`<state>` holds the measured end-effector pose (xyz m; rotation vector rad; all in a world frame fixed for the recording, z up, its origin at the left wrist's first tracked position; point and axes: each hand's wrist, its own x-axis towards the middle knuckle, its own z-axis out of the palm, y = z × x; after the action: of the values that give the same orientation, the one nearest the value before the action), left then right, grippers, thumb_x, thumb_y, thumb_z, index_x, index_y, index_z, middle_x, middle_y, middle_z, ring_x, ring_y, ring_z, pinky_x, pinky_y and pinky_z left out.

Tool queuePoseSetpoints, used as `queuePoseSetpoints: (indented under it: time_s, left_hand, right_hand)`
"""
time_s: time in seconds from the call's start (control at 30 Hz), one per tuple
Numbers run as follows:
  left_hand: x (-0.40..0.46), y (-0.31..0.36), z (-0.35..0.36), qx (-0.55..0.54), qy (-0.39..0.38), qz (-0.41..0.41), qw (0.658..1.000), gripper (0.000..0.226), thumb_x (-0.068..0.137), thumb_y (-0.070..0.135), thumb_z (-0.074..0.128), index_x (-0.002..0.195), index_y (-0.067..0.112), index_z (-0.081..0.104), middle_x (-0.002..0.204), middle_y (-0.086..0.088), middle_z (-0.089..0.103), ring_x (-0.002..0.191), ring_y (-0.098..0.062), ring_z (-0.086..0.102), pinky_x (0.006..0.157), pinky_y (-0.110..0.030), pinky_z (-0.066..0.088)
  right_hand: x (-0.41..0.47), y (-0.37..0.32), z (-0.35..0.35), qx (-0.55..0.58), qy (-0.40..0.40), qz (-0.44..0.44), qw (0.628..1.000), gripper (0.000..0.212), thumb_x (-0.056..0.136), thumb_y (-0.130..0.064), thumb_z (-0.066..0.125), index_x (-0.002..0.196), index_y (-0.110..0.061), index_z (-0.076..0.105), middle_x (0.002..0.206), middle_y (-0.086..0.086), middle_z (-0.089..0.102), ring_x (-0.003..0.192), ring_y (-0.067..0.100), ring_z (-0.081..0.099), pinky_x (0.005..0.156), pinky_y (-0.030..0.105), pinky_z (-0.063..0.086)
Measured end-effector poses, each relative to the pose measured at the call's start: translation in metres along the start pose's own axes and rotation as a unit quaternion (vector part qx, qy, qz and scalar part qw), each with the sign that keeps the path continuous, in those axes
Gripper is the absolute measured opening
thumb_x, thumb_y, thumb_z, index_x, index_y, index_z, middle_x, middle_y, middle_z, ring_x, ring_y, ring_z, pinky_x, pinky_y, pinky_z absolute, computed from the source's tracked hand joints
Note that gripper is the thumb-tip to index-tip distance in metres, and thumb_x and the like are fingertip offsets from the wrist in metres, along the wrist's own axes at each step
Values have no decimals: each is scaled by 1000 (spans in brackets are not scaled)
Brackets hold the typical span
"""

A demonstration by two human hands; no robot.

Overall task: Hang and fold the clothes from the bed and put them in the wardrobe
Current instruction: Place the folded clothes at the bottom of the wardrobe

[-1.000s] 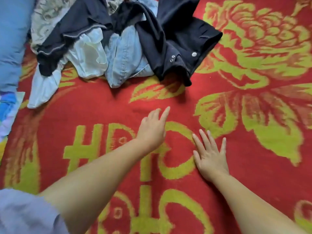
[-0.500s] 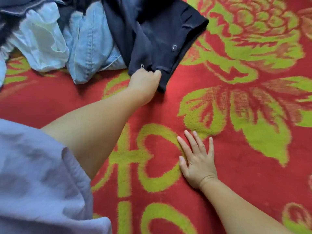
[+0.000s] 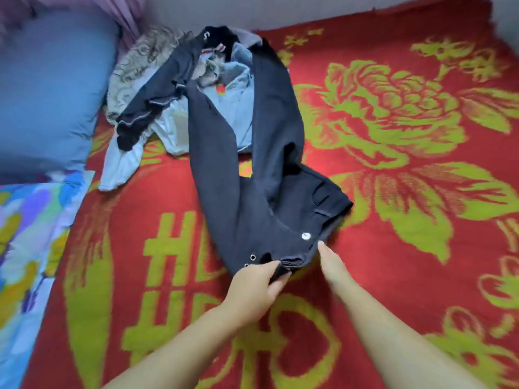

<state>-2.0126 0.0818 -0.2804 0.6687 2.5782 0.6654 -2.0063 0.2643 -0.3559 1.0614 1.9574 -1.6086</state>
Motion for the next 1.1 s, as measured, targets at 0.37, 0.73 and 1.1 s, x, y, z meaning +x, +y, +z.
queuePoseSetpoints:
  time_s: [0.37, 0.73, 1.1]
  left_hand:
    - [-108, 147, -162, -167, -33, 80, 982, 29, 94, 29, 58, 66, 28, 49, 60, 9, 47, 57, -4, 41, 61, -24, 34]
    - [-185, 77, -269, -395, 146, -73, 904, 31, 92, 32, 62, 88, 2, 68, 71, -6, 59, 67, -18, 58, 64, -30, 44]
    - [-244, 129, -420, -246, 595, 152, 750, 17, 83, 33, 63, 95, 25, 72, 77, 39, 62, 81, 19, 59, 75, 0, 40]
  right_hand:
    - [-165, -173, -85, 77, 33, 33, 996, 15, 93, -1, 42, 90, 1, 57, 68, 13, 61, 56, 20, 60, 53, 25, 47]
    - [-342, -354, 72, -231, -62, -409, 881, 22, 89, -4, 42, 98, -18, 56, 69, -2, 51, 61, 15, 48, 48, 20, 38]
    - [-521, -477, 80, 273, -245, -455, 811, 9, 88, -5, 49, 81, -8, 54, 57, 6, 55, 48, 17, 55, 52, 26, 48]
